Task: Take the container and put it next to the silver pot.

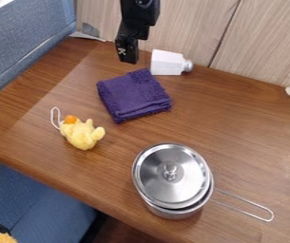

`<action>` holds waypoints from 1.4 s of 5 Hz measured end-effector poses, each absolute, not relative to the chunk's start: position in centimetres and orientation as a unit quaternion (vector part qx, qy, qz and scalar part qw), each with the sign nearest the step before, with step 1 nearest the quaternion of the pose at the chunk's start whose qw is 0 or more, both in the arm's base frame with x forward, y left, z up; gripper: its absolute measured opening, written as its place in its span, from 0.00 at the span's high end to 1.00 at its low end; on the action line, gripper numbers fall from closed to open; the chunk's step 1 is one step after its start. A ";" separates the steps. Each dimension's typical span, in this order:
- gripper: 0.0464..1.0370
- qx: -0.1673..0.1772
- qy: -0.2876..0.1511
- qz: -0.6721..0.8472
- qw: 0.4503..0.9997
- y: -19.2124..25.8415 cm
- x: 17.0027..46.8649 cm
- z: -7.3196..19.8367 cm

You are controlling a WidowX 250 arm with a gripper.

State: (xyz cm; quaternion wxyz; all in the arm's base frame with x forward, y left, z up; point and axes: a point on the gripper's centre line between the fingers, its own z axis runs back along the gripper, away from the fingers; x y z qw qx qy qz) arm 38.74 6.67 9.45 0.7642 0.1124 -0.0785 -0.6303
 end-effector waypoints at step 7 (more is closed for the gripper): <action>0.04 0.062 -0.045 -0.591 0.803 4.9 48.5 2.6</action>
